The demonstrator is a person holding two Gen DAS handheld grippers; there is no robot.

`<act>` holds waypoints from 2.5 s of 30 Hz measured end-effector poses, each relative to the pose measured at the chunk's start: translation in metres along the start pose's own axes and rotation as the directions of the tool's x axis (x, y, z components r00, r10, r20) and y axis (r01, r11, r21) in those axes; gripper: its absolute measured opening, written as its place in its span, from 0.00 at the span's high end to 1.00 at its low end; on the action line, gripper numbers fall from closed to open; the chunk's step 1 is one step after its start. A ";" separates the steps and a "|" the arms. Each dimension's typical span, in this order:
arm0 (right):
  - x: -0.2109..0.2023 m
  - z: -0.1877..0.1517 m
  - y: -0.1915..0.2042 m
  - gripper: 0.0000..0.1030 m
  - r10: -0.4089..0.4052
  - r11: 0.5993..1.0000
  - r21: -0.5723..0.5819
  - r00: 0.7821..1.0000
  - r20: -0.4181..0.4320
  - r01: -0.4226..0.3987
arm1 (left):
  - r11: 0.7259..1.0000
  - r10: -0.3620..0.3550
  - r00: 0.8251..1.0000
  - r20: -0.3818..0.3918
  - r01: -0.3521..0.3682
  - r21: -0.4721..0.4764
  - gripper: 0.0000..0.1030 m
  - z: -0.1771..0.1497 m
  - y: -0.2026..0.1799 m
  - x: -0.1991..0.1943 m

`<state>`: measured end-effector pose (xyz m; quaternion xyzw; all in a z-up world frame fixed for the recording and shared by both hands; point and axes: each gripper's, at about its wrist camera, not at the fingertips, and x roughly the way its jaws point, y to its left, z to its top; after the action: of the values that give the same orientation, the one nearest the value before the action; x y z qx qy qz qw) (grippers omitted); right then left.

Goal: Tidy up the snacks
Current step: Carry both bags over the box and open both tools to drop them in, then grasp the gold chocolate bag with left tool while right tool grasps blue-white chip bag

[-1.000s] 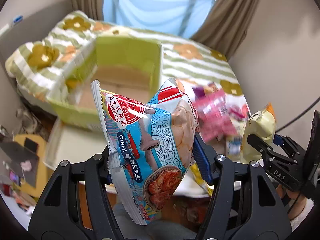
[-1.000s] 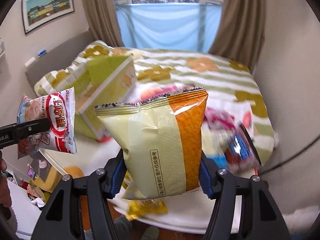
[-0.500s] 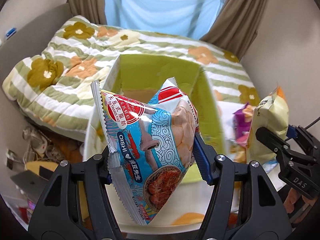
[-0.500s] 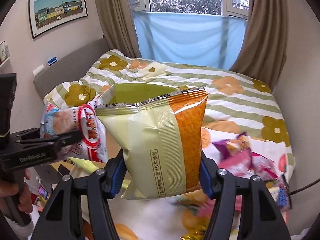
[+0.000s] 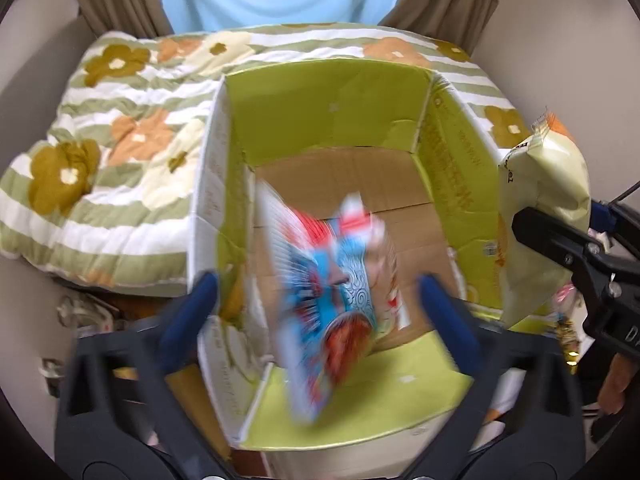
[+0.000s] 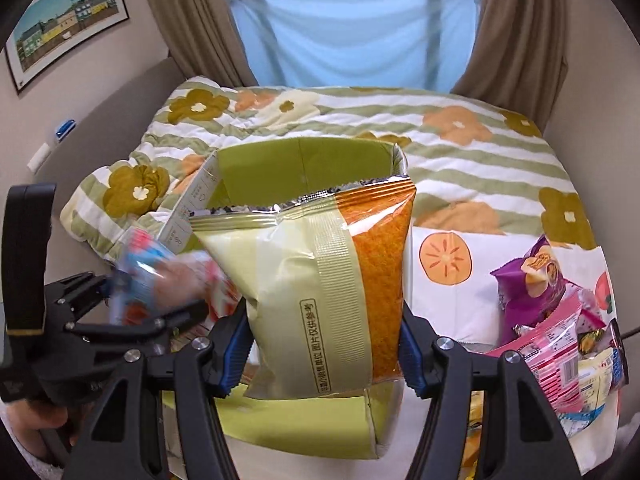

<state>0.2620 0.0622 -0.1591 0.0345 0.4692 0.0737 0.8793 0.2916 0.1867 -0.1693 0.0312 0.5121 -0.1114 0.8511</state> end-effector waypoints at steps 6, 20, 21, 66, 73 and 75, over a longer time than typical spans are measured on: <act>0.006 0.004 0.008 0.43 -0.013 0.999 -0.032 1.000 -0.018 0.012 | 0.999 0.022 1.000 0.012 -0.022 -0.024 0.00 -0.011 0.019 -0.011; 0.026 0.017 0.027 0.43 0.061 0.995 -0.074 0.992 -0.109 -0.069 | 0.993 0.072 0.996 0.058 -0.066 -0.103 0.00 -0.025 0.026 -0.042; 0.030 0.016 0.026 0.43 0.059 0.995 -0.075 0.991 -0.120 -0.069 | 0.992 0.073 0.996 0.056 -0.067 -0.106 0.00 -0.026 0.026 -0.042; -0.120 -0.044 -0.091 0.00 -0.154 0.988 0.050 0.980 0.125 0.148 | 0.992 -0.125 0.988 0.089 0.124 0.012 0.00 -0.065 -0.132 -0.071; -0.146 -0.077 -0.182 0.00 -0.101 0.995 0.024 0.986 0.131 0.099 | 0.989 -0.132 0.991 0.026 0.134 -0.063 0.00 -0.094 -0.230 -0.053; -0.149 -0.086 -0.204 0.00 -0.090 0.996 0.010 0.988 0.128 0.089 | 0.984 -0.149 0.989 -0.008 0.147 -0.104 0.00 -0.103 -0.248 -0.041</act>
<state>0.1289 -0.1642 -0.1110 0.0202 0.4131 0.0308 0.9100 0.1289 -0.0306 -0.1666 -0.0502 0.5246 -0.1474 0.8370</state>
